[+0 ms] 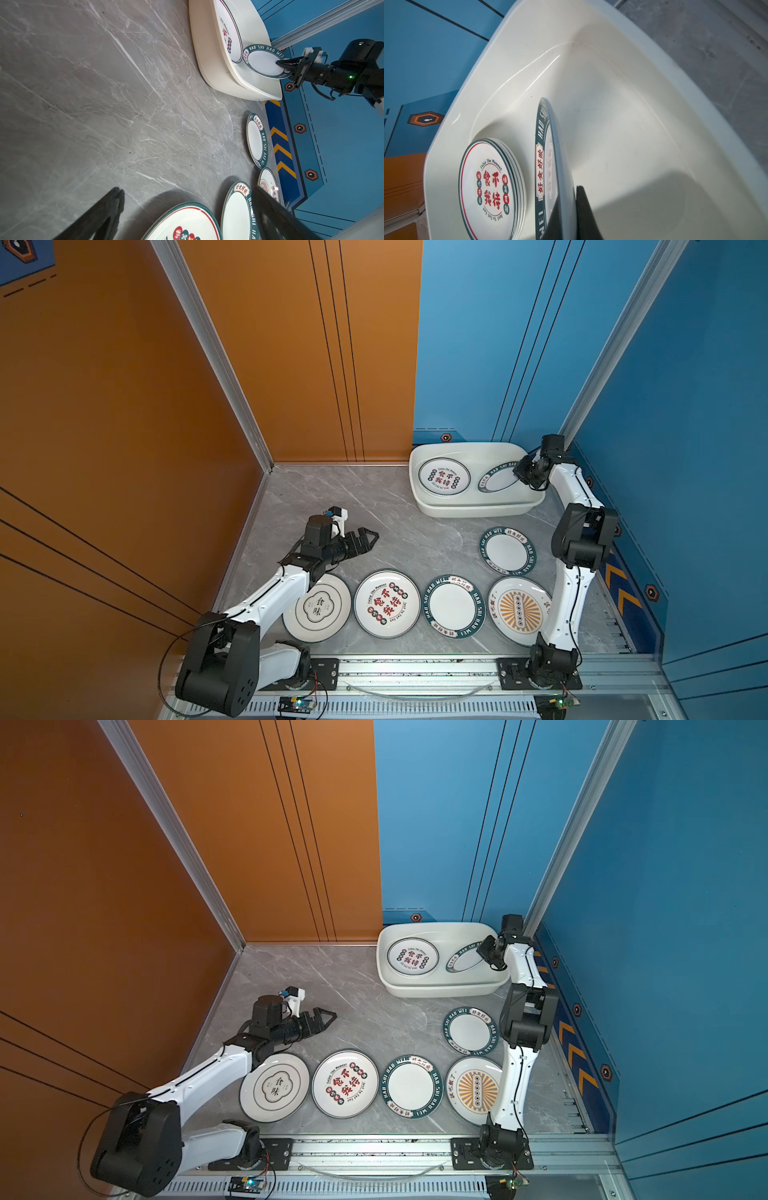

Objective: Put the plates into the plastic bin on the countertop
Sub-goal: 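Lower the green-rimmed plate flat into the bin beside the stack, open right gripper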

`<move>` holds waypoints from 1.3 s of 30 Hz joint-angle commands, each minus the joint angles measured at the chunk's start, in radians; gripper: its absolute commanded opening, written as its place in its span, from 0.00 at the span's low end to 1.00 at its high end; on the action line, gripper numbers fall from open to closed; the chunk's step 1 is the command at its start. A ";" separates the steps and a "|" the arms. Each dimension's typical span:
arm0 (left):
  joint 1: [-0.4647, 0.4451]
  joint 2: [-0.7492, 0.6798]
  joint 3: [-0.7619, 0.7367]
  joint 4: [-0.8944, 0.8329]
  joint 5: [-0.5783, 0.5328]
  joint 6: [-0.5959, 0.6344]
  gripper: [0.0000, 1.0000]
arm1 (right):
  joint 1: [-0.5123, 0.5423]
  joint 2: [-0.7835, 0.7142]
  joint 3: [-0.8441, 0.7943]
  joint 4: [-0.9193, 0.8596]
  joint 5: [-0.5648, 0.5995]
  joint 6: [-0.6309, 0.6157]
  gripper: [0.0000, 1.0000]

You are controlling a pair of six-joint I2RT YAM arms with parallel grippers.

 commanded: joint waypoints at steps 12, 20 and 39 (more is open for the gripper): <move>0.011 -0.009 -0.013 -0.018 0.032 0.022 0.98 | -0.023 0.052 0.000 -0.056 -0.021 -0.047 0.07; 0.013 -0.009 -0.017 -0.013 0.038 0.024 0.98 | -0.043 0.049 -0.012 -0.076 0.024 -0.061 0.16; 0.012 0.010 -0.025 0.005 0.051 0.019 0.98 | -0.081 0.076 -0.028 -0.093 0.019 -0.083 0.26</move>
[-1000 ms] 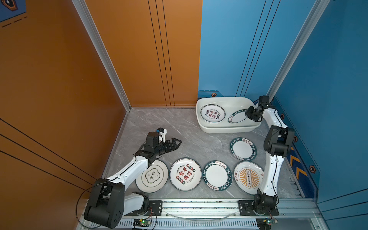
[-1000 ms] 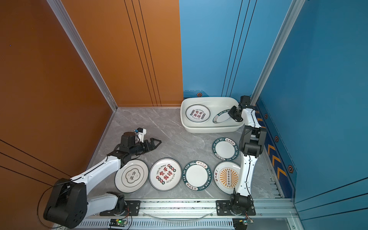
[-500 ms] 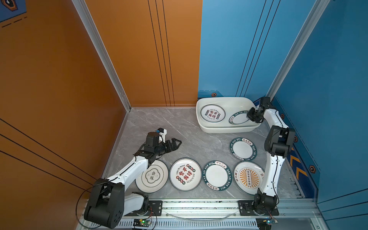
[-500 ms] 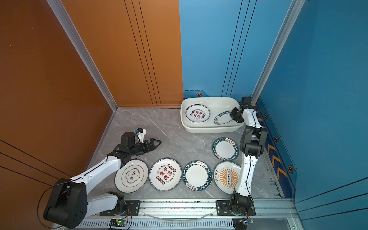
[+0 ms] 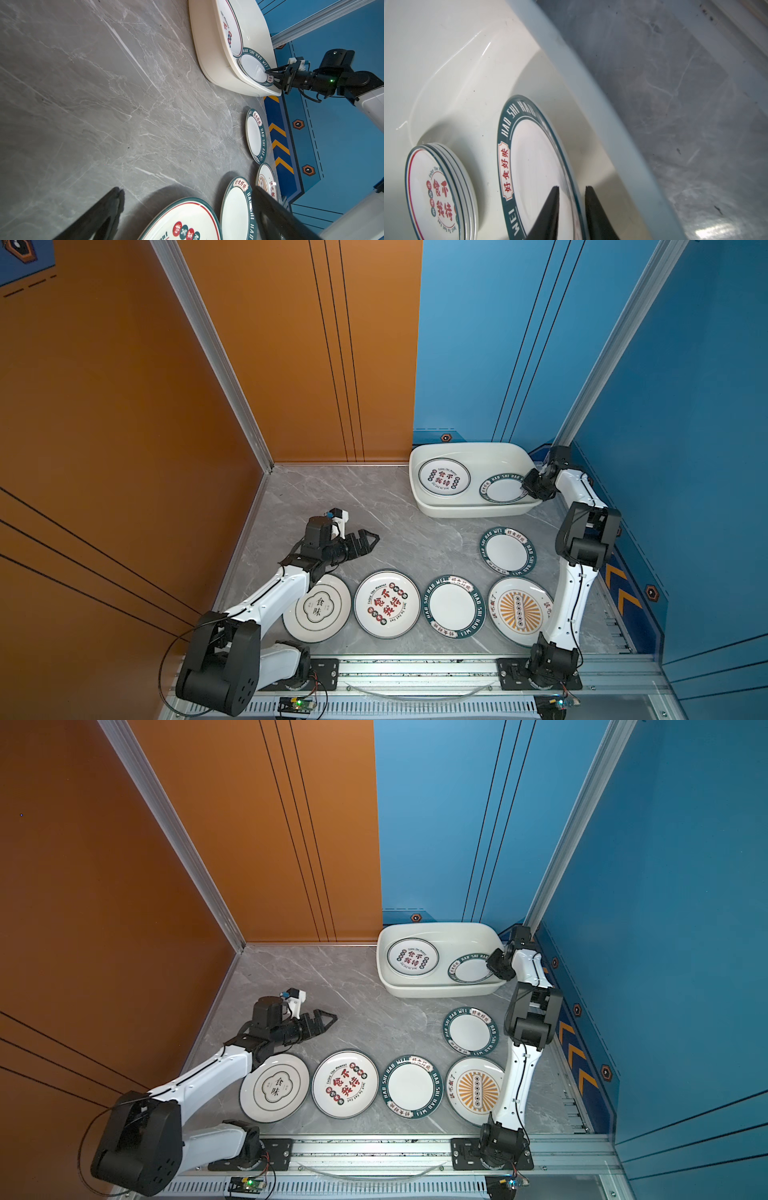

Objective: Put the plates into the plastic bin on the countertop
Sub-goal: 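Lower the green-rimmed plate flat into the bin beside the stack, open right gripper, then withdraw right gripper from bin while left gripper reaches toward another green-rimmed plate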

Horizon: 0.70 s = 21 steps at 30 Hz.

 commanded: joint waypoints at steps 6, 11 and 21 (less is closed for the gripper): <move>0.009 0.007 -0.019 0.012 0.028 0.015 0.98 | -0.013 0.014 -0.007 -0.030 0.019 -0.020 0.27; 0.008 0.005 -0.018 0.011 0.031 0.014 0.98 | -0.015 -0.002 -0.007 -0.032 0.038 -0.023 0.27; -0.032 -0.008 0.005 0.004 0.034 -0.005 0.98 | 0.029 -0.185 -0.046 0.007 0.044 -0.027 0.28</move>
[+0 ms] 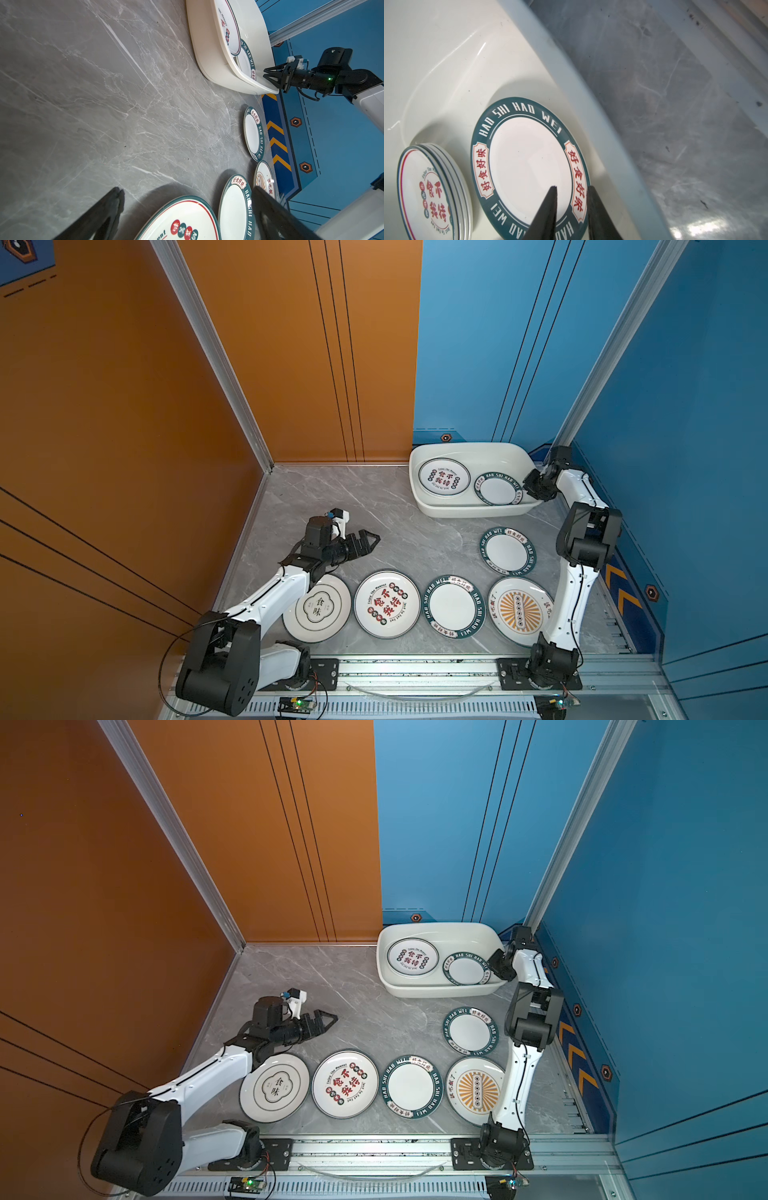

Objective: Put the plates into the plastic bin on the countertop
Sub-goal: 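Withdraw right gripper from bin while left gripper reaches toward another green-rimmed plate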

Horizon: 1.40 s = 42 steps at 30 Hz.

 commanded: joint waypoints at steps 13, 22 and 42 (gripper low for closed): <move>-0.228 0.059 0.172 -0.055 -0.093 -0.012 0.98 | 0.180 -0.565 -0.468 0.206 0.028 -0.035 0.35; -0.423 0.270 0.356 -0.022 -0.151 -0.031 1.00 | 0.232 -0.811 -0.845 0.321 0.036 -0.045 0.37; -0.608 0.865 0.880 0.013 -0.137 -0.116 0.91 | 0.144 -1.016 -1.157 0.364 -0.033 -0.095 0.39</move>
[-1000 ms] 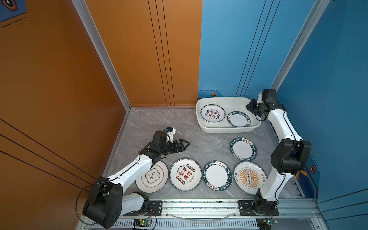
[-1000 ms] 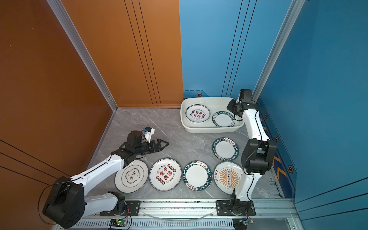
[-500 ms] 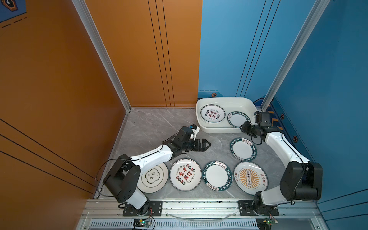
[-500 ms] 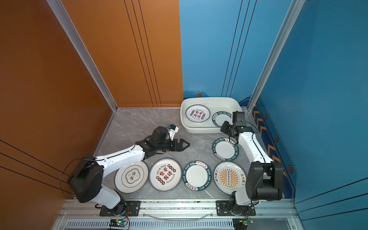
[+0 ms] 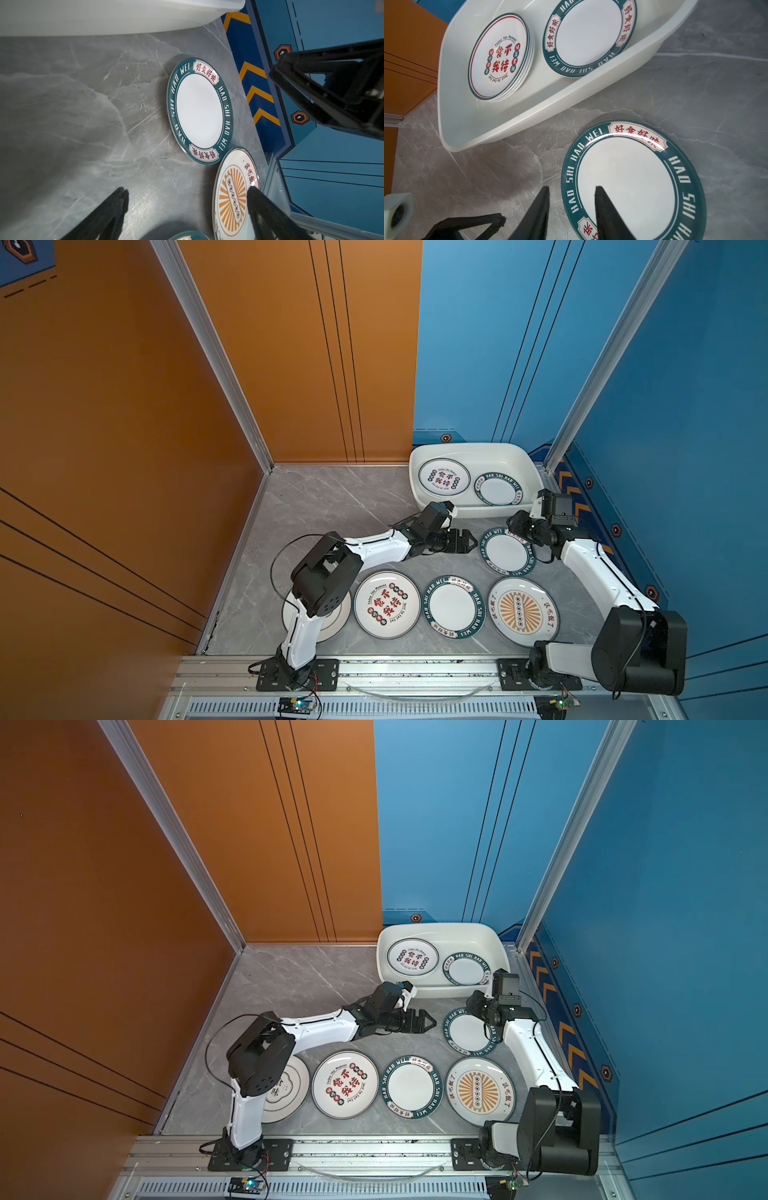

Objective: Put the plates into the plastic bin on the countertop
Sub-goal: 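Withdraw right gripper from bin while left gripper reaches toward another green-rimmed plate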

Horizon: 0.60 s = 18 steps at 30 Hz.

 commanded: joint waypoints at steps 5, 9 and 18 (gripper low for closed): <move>-0.036 0.134 0.142 -0.010 0.007 -0.055 0.89 | -0.066 -0.033 -0.063 0.051 -0.078 -0.019 0.39; -0.048 0.184 0.187 -0.011 -0.001 -0.076 0.88 | -0.080 -0.035 -0.073 0.067 -0.099 -0.011 0.39; -0.065 0.275 0.246 0.007 -0.043 -0.139 0.82 | -0.086 -0.038 -0.083 0.081 -0.116 -0.002 0.39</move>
